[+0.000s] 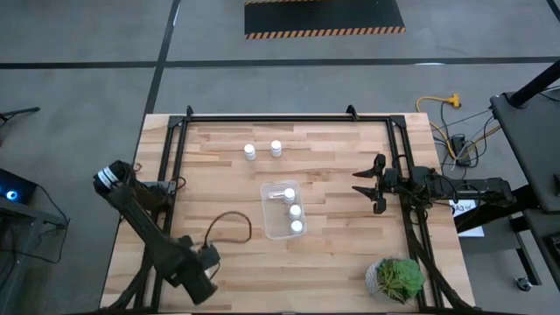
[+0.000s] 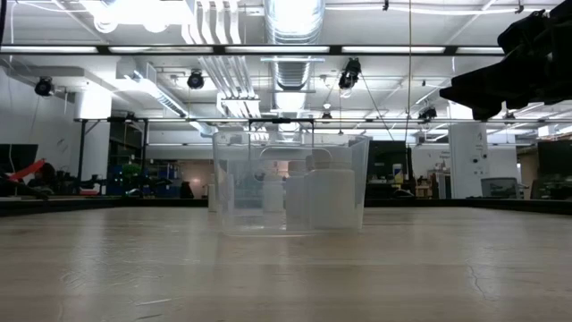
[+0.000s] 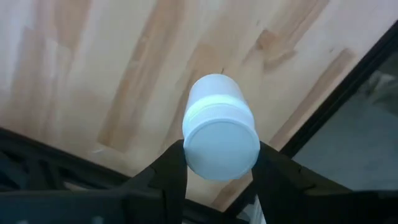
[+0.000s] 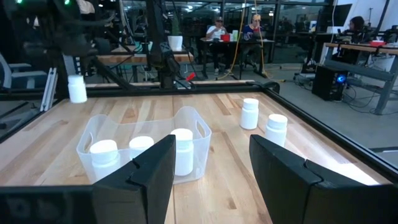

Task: Pick and place pill bottles into a basket
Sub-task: Put the white pill bottle into the transparent bin

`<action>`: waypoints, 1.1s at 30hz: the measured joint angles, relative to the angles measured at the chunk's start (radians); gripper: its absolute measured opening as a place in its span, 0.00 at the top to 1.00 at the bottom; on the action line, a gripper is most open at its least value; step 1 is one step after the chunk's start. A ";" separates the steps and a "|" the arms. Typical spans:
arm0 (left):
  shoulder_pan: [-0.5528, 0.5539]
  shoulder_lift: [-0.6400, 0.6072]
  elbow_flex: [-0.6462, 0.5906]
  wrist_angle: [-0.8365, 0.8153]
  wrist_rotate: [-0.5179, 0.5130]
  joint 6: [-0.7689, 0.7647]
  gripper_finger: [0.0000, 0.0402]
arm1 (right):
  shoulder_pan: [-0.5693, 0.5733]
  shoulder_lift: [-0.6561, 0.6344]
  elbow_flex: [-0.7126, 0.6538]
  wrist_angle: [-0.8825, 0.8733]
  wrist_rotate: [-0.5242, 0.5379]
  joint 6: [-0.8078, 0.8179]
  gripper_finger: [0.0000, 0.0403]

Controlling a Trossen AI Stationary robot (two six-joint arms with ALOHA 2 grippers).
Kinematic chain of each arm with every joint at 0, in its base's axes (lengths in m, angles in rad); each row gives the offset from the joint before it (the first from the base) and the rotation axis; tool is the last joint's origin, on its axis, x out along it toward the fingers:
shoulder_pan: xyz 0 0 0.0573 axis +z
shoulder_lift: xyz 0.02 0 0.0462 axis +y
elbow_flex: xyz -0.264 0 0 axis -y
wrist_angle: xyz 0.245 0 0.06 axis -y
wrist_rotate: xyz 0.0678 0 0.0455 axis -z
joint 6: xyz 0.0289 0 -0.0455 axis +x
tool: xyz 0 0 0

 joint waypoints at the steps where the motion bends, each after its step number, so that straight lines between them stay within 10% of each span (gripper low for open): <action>1: 0.015 -0.021 0.000 -0.010 -0.004 0.003 0.67 | 0.000 0.000 0.000 0.000 0.000 0.000 0.52; 17: 0.338 -0.148 0.055 -0.130 0.011 0.254 0.67 | 0.000 0.000 0.000 0.000 0.000 0.000 0.52; 33: 0.638 0.208 0.555 -0.354 0.009 0.680 0.67 | 0.000 0.000 0.000 0.000 0.000 0.000 0.52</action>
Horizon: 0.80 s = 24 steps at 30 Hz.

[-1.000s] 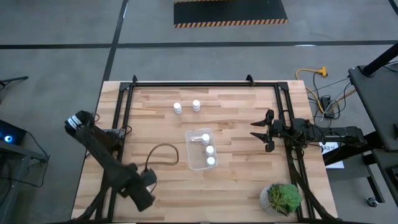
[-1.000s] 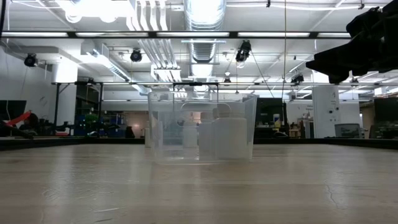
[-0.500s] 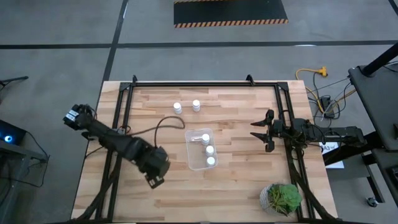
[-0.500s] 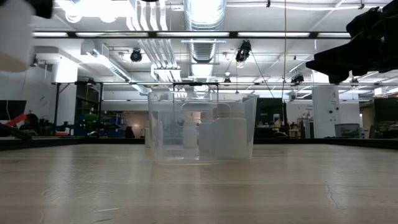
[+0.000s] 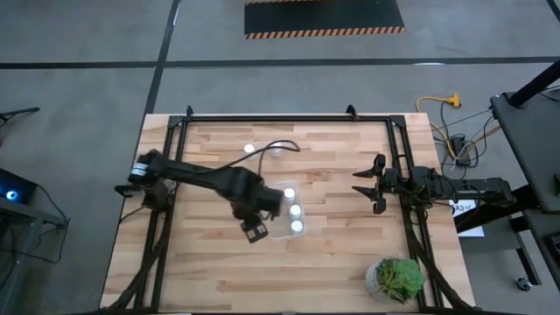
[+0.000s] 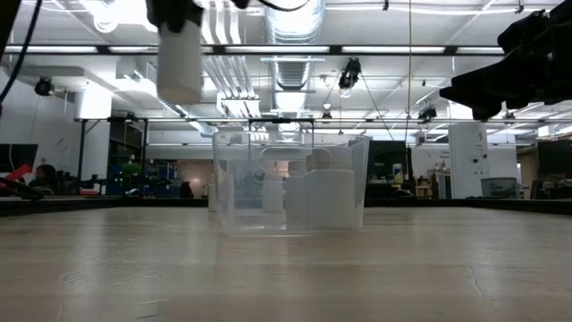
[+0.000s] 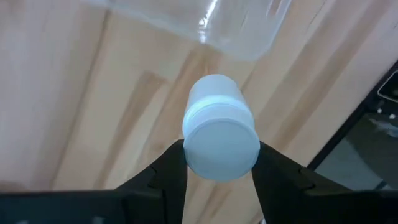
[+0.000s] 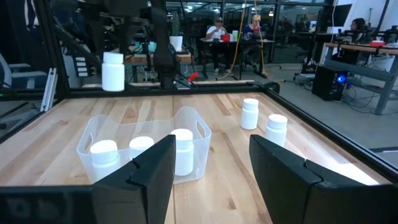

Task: Pick and place pill bottles into a basket
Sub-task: Put the white pill bottle into the transparent bin

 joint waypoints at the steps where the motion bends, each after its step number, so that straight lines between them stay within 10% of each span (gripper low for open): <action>1: 0.007 0.025 0.036 -0.014 -0.005 0.019 0.67 | 0.000 0.000 0.000 0.000 0.000 0.000 0.52; 12: 0.052 0.226 0.290 -0.070 -0.026 0.086 0.67 | 0.000 0.000 0.000 0.000 0.000 0.000 0.52; 24: 0.052 0.292 0.300 -0.068 -0.070 0.192 0.67 | 0.000 0.000 0.000 0.000 0.000 0.000 0.52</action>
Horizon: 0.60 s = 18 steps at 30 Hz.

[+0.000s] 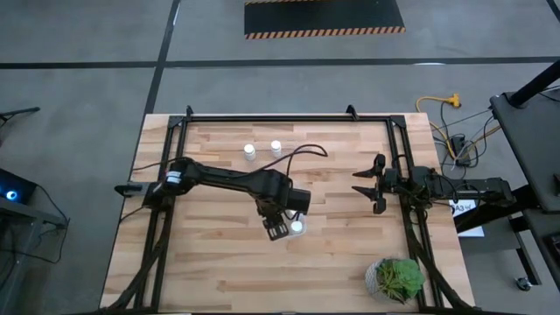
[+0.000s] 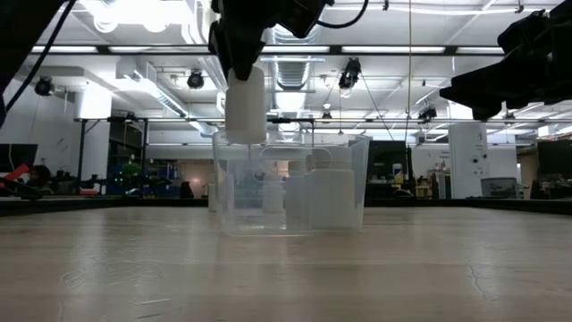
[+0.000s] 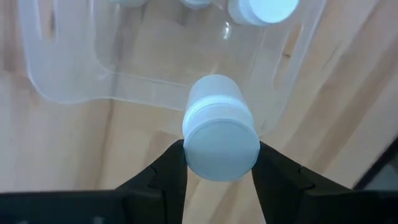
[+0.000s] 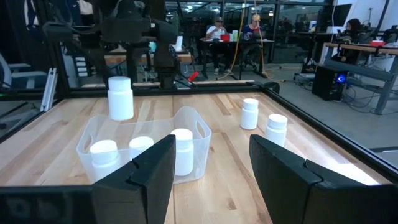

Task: Pick and place pill bottles into a basket
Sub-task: Put the white pill bottle into the transparent bin

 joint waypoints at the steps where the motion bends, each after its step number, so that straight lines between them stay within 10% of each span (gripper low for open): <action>1: 0.000 0.000 -0.005 0.007 -0.004 0.008 0.67 | 0.000 0.000 0.000 0.000 0.000 0.000 0.52; 18: -0.001 -0.001 -0.095 0.102 -0.030 0.036 0.67 | 0.000 0.000 0.000 0.000 0.000 0.000 0.52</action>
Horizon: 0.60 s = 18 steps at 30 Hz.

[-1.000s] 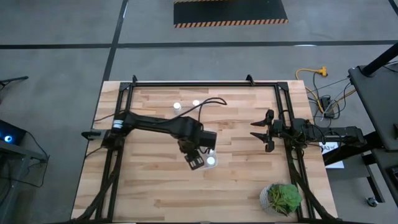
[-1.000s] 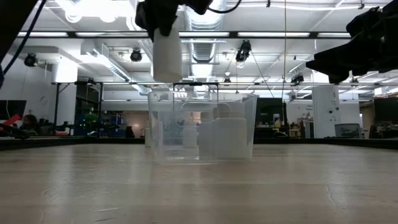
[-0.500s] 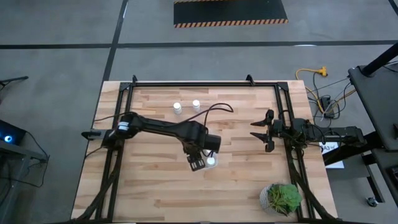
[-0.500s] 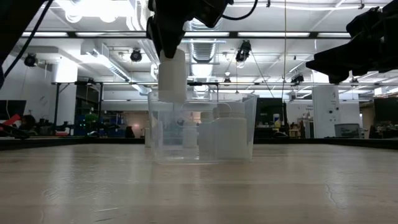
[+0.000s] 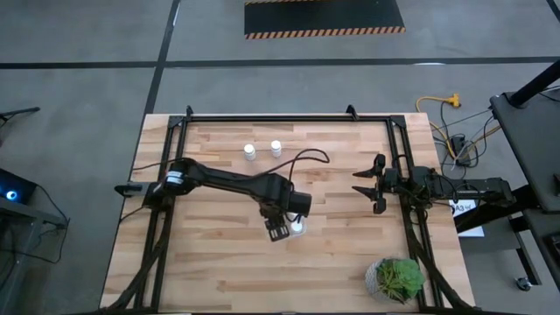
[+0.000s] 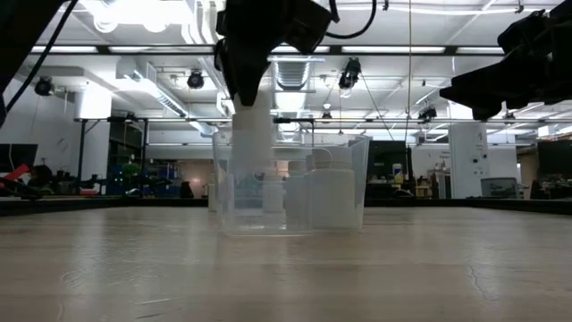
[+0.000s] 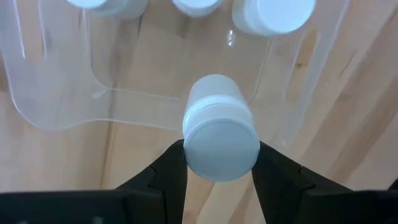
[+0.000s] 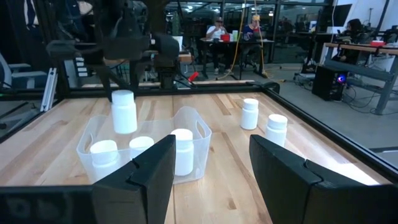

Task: Pick and place pill bottles into a basket
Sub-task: Put the white pill bottle into the transparent bin

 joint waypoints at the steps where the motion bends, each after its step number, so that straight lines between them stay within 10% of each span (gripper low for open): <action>1: -0.002 0.000 -0.013 0.003 0.002 0.000 0.67 | 0.000 0.000 0.000 0.000 0.000 0.000 0.52; 18: -0.055 -0.001 -0.113 0.158 0.013 -0.022 0.67 | 0.000 -0.001 0.000 0.000 0.000 0.000 0.52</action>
